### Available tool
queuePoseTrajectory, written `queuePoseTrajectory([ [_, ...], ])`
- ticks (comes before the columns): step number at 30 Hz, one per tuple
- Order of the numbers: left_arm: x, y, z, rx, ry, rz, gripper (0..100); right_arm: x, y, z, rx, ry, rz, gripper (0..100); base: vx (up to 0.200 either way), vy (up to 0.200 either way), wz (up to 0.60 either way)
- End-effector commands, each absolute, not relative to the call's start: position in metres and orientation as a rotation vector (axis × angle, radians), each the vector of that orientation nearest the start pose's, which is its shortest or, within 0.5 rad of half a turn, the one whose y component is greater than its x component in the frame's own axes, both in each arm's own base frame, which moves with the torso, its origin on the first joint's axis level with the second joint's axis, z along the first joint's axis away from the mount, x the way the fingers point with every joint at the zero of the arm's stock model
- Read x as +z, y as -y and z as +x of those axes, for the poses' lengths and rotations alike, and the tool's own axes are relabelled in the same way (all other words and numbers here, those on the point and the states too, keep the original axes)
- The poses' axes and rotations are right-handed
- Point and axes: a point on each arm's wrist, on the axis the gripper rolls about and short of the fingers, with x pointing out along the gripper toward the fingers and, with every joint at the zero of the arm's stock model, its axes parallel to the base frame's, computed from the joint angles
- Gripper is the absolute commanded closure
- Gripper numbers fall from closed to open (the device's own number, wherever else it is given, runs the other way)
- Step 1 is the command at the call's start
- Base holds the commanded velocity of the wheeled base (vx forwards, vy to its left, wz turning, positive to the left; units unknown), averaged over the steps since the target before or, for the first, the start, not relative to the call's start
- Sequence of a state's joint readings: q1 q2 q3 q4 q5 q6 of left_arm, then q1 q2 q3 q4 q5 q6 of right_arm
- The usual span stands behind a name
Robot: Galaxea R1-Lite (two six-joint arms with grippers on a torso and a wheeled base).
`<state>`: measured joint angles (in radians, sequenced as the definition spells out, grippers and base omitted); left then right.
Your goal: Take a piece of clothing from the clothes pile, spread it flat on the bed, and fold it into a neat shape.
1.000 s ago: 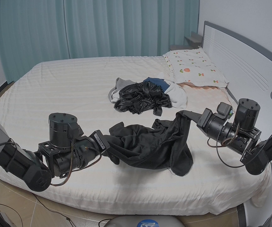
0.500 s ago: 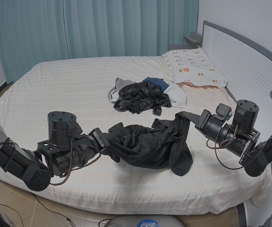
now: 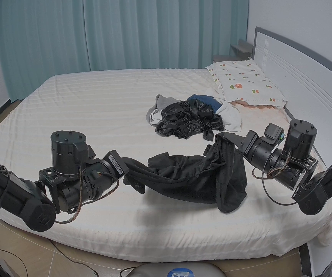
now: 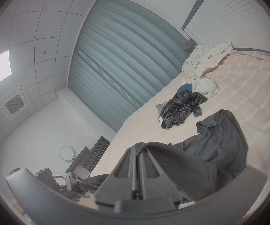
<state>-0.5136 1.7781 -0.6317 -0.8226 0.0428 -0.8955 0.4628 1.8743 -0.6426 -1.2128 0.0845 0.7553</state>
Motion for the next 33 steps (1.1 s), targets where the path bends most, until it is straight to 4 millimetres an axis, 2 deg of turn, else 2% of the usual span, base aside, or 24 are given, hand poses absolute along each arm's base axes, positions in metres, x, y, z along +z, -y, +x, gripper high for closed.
queuePoseTrajectory([
  [1, 0.137, 0.145, 0.259, -0.296, -0.484, -0.786, 100, 0.146, -0.146, 0.286, 0.511, -0.214, 0.72, 100, 0.0, 0.2, 0.0],
  [21, 0.14, 0.143, 0.257, -0.227, -0.474, -0.768, 100, 0.143, -0.153, 0.281, 0.533, -0.191, 0.671, 100, 0.0, 0.2, 0.0],
  [33, 0.148, 0.139, 0.253, -0.185, -0.454, -0.761, 100, 0.143, -0.156, 0.282, 0.47, -0.143, 0.616, 100, 0.0, 0.2, 0.0],
])
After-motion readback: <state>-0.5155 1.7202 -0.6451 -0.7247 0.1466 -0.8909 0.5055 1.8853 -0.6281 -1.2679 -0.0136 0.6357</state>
